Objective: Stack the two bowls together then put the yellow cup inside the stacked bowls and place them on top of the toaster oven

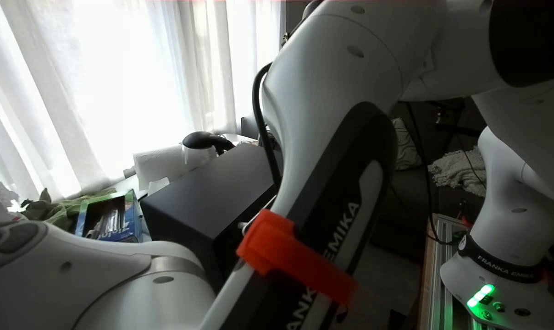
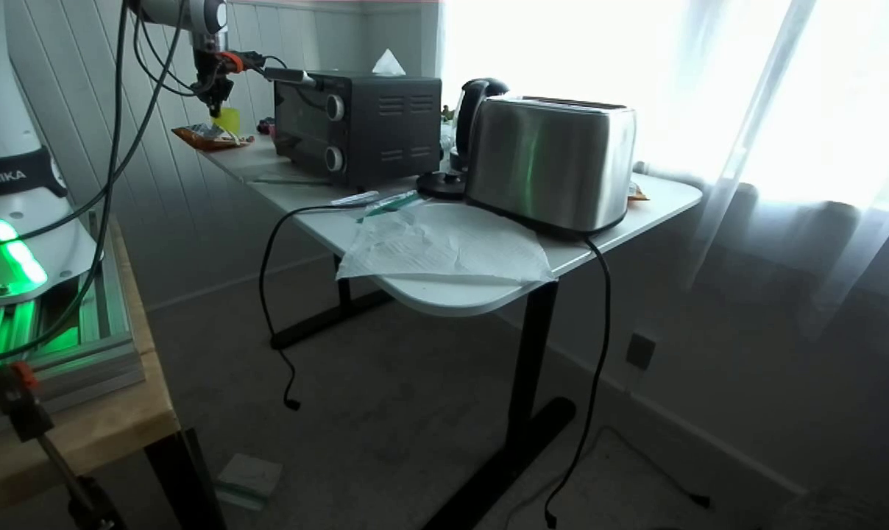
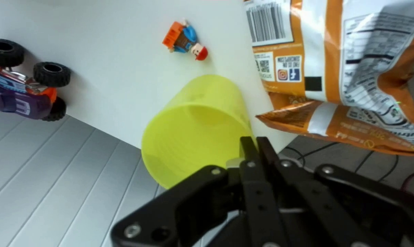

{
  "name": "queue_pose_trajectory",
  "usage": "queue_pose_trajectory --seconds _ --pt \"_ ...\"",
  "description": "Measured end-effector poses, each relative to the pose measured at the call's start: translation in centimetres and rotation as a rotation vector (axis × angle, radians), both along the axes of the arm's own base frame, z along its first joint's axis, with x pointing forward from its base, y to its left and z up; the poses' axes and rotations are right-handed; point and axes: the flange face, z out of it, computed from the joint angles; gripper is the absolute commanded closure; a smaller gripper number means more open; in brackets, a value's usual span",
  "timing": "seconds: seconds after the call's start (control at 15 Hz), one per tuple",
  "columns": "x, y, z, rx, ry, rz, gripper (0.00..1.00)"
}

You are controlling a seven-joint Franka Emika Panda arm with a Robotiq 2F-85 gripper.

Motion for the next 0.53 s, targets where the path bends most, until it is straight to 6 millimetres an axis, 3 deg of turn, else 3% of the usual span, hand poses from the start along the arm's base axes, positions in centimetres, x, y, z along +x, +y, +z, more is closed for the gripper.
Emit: queue_pose_trajectory --seconds 0.53 --pt "2.7 -1.1 3.3 0.047 -0.065 -0.13 0.99"
